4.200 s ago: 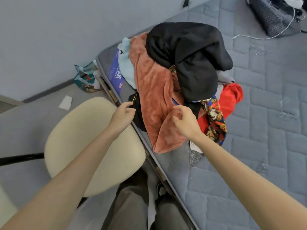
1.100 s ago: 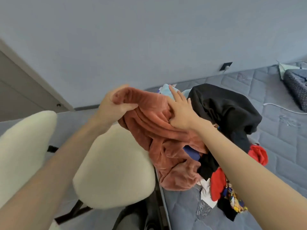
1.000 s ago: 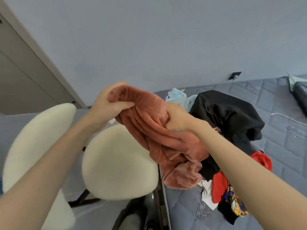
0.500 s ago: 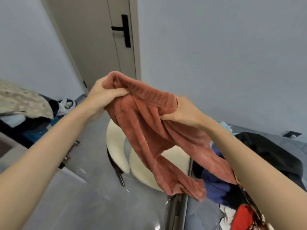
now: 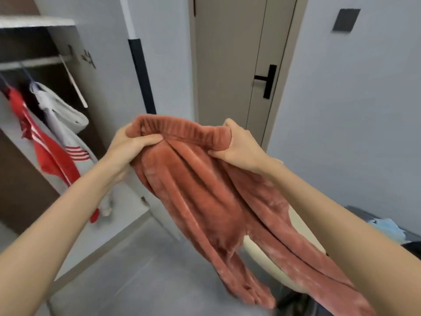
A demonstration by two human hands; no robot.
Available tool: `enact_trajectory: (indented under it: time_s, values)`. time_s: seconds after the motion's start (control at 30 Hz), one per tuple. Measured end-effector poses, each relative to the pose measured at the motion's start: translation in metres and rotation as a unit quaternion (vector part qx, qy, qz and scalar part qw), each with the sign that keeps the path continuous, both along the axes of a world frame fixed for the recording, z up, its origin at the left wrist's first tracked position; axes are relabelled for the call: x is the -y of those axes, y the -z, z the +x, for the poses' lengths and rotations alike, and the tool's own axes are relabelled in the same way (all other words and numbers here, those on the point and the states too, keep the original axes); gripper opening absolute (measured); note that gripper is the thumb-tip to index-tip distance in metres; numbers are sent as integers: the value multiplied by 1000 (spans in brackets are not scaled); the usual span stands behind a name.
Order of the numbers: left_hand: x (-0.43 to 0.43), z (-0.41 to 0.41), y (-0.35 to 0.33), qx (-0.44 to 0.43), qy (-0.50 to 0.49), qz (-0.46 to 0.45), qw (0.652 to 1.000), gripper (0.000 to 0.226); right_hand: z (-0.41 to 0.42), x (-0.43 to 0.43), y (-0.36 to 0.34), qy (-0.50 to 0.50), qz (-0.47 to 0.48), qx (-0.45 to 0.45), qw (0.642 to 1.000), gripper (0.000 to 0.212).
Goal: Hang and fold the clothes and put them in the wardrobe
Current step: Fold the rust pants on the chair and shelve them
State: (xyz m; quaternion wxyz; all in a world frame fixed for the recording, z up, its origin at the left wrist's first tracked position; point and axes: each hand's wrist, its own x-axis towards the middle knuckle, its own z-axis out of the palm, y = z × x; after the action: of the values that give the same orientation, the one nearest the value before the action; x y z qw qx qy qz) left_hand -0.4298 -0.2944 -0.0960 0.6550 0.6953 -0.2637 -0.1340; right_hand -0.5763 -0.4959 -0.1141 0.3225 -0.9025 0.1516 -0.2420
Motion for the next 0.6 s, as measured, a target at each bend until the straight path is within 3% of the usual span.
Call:
enact_trajectory:
  time_s: [0.1,0.2,0.33,0.43,0.6]
  values:
    - [-59,20,-12,68,-77,14,995,22,34,-50,-16,-41,-42,-3,998,55]
    - [-112,32,-13,136,-94,67,984,22,53,-83,-18,-79,-162,-96,979,61]
    - [-169,43,-3,147,-69,153,975,20,72,-105,-2,-119,-280,-195,932,47]
    - [-199,51,3,142,-25,197,970,18,82,-111,13,-135,-258,-222,931,44]
    - [-230,67,-5,125,-81,214,966,17,100,-113,-1,-177,-75,-206,960,30]
